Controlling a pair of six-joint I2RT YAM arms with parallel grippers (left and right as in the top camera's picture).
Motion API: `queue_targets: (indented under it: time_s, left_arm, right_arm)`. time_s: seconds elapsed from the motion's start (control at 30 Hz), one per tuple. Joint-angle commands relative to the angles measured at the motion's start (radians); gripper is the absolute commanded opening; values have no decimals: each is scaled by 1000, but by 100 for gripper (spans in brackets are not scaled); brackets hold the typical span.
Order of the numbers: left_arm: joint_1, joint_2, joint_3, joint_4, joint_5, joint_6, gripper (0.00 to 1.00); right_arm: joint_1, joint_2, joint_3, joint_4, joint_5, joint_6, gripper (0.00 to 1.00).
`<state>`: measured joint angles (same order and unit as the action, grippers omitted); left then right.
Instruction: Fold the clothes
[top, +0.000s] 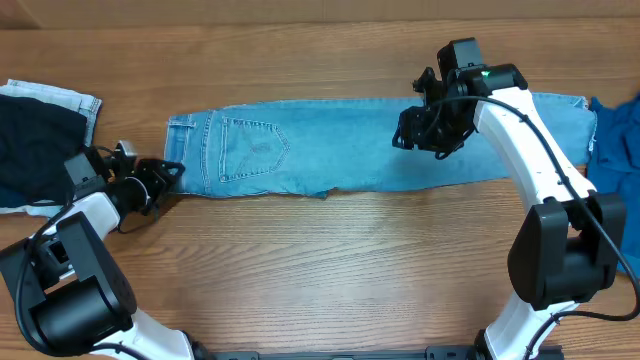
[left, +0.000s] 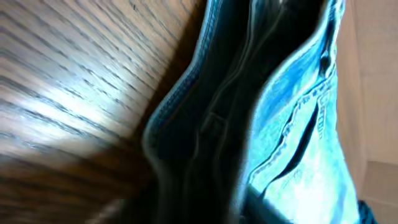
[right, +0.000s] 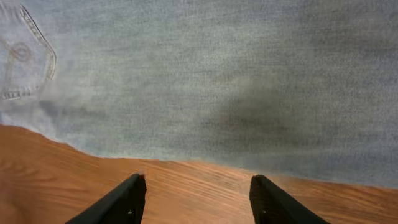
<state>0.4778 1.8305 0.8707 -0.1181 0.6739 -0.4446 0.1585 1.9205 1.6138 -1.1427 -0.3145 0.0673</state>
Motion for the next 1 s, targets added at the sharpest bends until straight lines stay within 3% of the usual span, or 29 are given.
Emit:
queue_targets:
  time_s: [0.0, 0.17, 0.3, 0.43, 0.7, 0.83, 0.97]
  left_arm:
    - [31, 3, 23, 5, 58, -5, 5]
    - [117, -99, 76, -89, 79, 80, 4]
    - [144, -215, 201, -338, -23, 220, 4]
    - [145, -276, 381, -567, -119, 317, 4]
    - [133, -286, 838, -875, -137, 405, 4]
    - [47, -286, 956, -965, -143, 416, 4]
    - [-212, -278, 966, -996, -283, 401, 4]
  right_arm:
    - [-3, -10, 4, -8, 0, -42, 58]
    - [-3, -33, 4, -10, 0, -42, 58]
    - [-3, -97, 11, 7, 0, -42, 58]
    - [-18, -173, 57, -3, 1, -29, 59]
    - [-161, -277, 180, -74, 0, 23, 64]
    - [-225, -285, 213, -117, 0, 23, 64]
    - [-268, -288, 237, -140, -1, 23, 64]
